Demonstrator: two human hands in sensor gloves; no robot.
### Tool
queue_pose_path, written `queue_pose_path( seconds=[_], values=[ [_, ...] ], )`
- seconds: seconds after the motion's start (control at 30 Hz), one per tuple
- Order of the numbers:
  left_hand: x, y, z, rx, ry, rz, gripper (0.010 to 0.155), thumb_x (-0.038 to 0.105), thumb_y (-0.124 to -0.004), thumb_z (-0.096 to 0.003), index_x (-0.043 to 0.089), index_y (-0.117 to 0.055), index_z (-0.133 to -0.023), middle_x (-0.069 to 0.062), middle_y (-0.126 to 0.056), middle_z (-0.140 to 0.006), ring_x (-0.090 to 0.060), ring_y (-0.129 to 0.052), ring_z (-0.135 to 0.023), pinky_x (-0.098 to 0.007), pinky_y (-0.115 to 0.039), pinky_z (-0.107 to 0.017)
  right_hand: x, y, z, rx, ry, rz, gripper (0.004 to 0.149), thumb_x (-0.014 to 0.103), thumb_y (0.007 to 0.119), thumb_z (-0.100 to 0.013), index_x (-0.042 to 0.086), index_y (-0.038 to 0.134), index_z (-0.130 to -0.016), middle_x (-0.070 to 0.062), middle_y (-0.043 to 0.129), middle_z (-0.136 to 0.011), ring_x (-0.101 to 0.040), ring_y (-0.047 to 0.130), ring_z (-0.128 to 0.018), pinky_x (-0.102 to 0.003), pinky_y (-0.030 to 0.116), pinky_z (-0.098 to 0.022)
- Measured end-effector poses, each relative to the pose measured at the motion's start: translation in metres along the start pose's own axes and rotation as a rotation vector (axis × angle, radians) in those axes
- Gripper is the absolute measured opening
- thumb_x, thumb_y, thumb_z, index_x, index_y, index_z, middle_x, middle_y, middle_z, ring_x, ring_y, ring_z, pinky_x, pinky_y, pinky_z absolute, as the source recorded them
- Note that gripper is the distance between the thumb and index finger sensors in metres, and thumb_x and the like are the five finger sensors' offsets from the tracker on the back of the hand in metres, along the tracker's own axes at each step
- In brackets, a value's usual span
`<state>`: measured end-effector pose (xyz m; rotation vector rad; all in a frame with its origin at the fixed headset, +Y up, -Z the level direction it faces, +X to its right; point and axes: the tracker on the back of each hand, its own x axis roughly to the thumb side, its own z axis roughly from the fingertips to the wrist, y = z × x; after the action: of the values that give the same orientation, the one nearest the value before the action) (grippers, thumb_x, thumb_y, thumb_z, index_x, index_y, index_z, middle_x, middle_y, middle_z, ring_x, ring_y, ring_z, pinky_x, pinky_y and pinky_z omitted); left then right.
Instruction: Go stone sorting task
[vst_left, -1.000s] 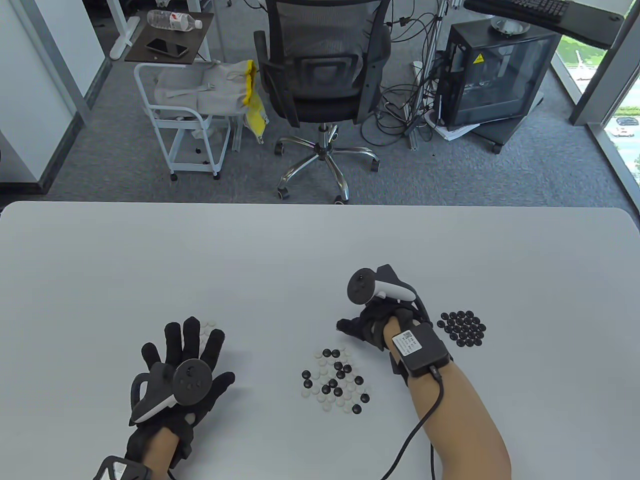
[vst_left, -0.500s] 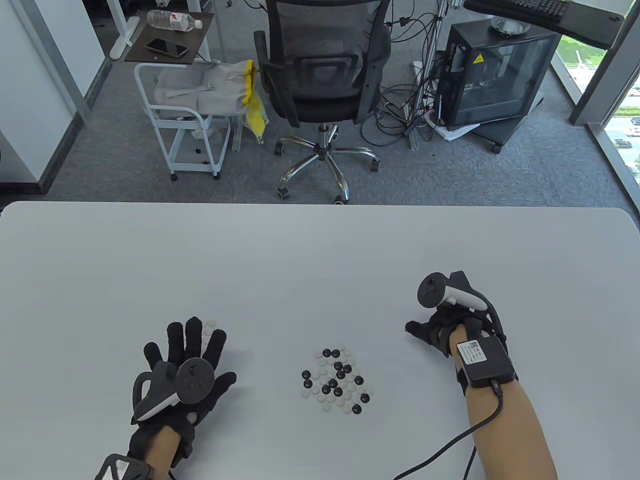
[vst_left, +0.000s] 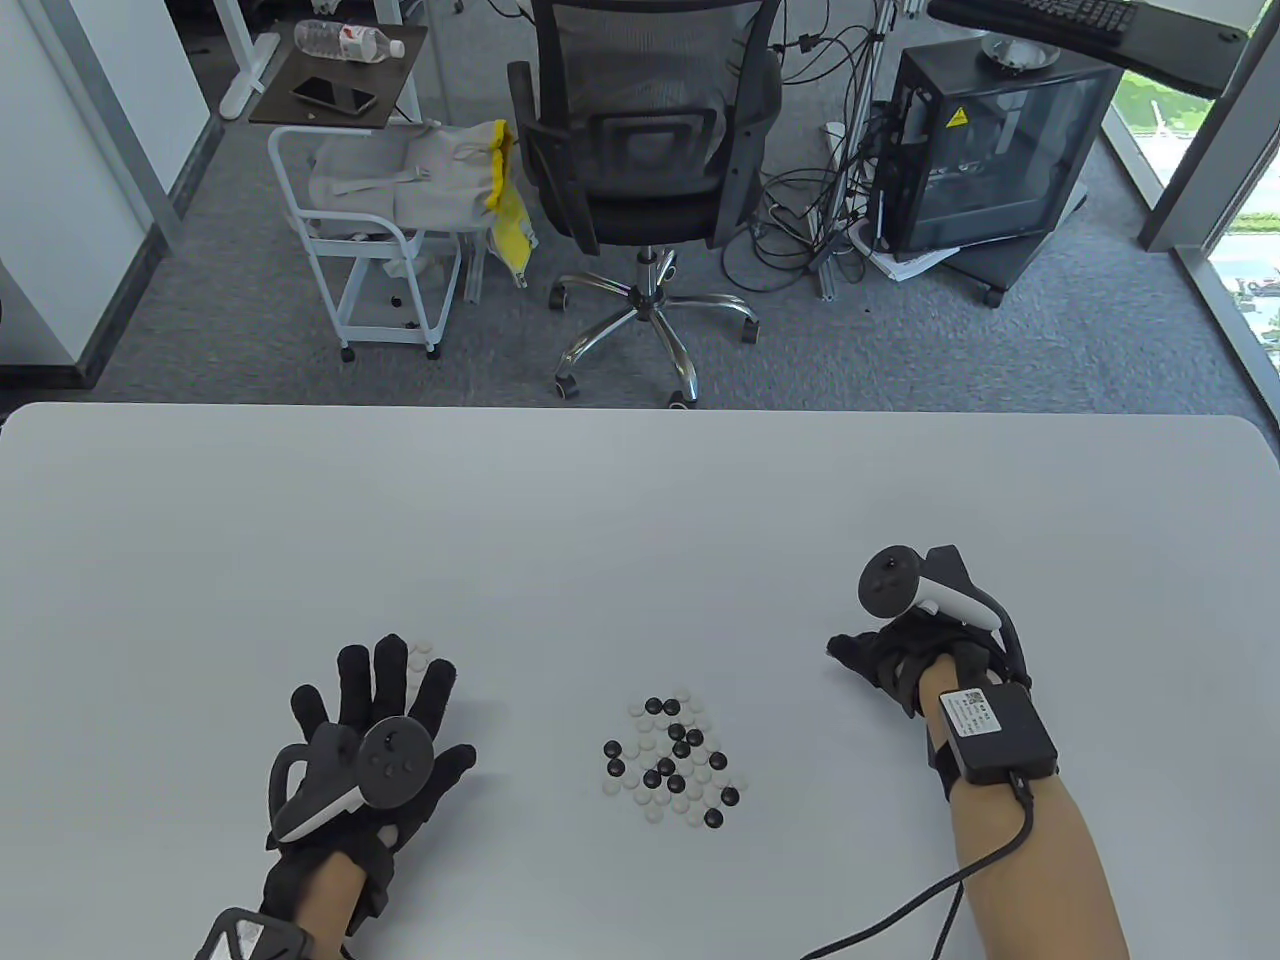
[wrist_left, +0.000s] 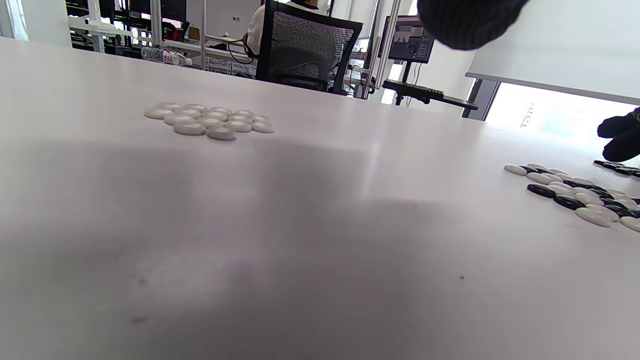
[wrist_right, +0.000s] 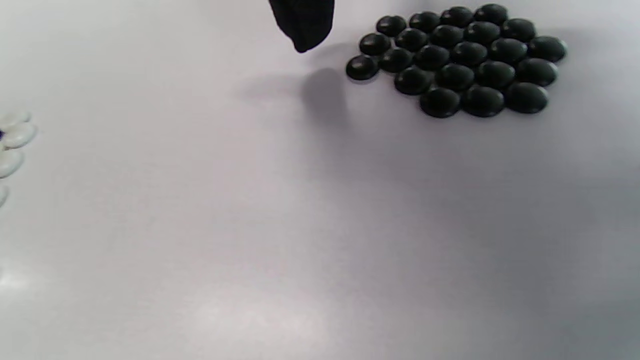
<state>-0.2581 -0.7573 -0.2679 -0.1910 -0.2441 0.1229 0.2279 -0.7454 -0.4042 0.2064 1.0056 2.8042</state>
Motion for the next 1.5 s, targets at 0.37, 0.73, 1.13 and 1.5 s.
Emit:
queue_pose_path(
  seconds=[0.37, 0.73, 1.13, 1.5],
  values=[
    [-0.001, 0.0, 0.001, 0.006, 0.002, 0.005, 0.081, 0.057, -0.056, -0.0585, 0.021, -0.015, -0.118, -0.026, 0.016, -0.112, -0.053, 0.019, -0.094, -0.082, 0.003, -0.05, 0.103, 0.014, 0.002, 0.105, -0.322, 0.078, 0.068, 0.05, 0.05, -0.061, 0.006, 0.067, -0.111, -0.04, 0.009, -0.114, -0.067, -0.004, -0.092, -0.091, 0.012, -0.054],
    [-0.004, 0.002, 0.004, 0.025, -0.004, 0.024, 0.081, 0.057, -0.056, -0.0585, 0.021, -0.015, -0.118, -0.026, 0.015, -0.112, -0.053, 0.019, -0.094, -0.082, 0.004, -0.05, 0.162, 0.046, -0.019, 0.204, -0.464, 0.115, 0.071, 0.051, 0.049, -0.061, 0.007, 0.052, -0.116, -0.041, 0.001, -0.111, -0.067, -0.008, -0.09, -0.092, 0.01, -0.054],
    [-0.006, 0.005, 0.007, 0.041, -0.013, 0.026, 0.081, 0.057, -0.056, -0.0585, 0.021, -0.015, -0.118, -0.026, 0.016, -0.112, -0.053, 0.02, -0.094, -0.082, 0.004, -0.05, 0.144, 0.033, -0.042, 0.127, -0.313, 0.092, 0.069, 0.05, 0.049, -0.061, 0.009, 0.05, -0.117, -0.042, 0.001, -0.11, -0.067, -0.008, -0.09, -0.092, 0.009, -0.054],
    [-0.009, 0.003, 0.006, 0.026, 0.005, 0.029, 0.081, 0.057, -0.056, -0.0586, 0.021, -0.015, -0.118, -0.026, 0.016, -0.112, -0.053, 0.02, -0.094, -0.082, 0.004, -0.05, 0.059, 0.013, -0.017, 0.145, -0.104, 0.106, 0.067, 0.05, 0.05, -0.061, 0.009, 0.065, -0.112, -0.039, 0.008, -0.114, -0.066, -0.005, -0.092, -0.092, 0.01, -0.055]
  ],
)
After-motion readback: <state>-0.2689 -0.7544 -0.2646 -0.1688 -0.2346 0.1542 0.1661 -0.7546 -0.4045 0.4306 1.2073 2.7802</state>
